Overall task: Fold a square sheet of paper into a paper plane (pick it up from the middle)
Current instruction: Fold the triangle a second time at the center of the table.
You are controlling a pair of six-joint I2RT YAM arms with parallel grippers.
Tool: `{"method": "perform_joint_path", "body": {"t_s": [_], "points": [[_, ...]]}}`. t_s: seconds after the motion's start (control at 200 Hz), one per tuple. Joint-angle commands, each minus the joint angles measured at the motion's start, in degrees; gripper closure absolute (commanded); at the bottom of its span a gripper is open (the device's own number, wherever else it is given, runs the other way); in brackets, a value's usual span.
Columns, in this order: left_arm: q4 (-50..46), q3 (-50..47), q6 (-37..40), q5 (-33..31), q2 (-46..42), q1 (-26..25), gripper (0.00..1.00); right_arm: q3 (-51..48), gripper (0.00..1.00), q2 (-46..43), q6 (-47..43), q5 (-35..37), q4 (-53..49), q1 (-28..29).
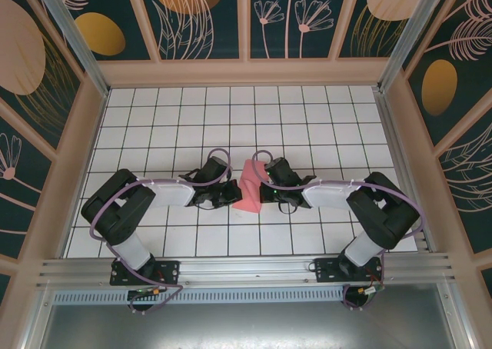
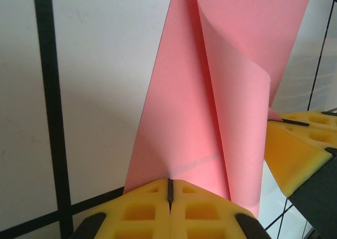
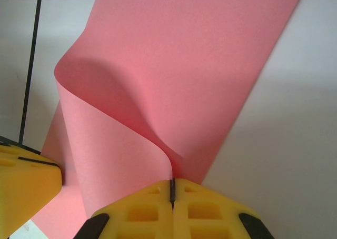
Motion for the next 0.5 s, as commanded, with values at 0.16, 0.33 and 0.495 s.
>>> {"method": "perform_joint_path", "body": {"t_s": [0.16,0.33,0.495], "points": [[-3.18,0.11,1.29,-2.06,2.38,-0.21,0.97,2.14,1.00,-0.29,-1.36,2.03,-1.66,-0.17],[-3.19,0.25,1.26,-2.19,2.26,-0.21,0.97,2.37,1.00,-0.24,-1.87,1.65,-1.58,-0.20],[-3.18,0.18,1.27,-2.20,2.33,-0.19,0.97,2.42,1.00,0.33,-1.55,1.53,-2.09,-0.19]]}}
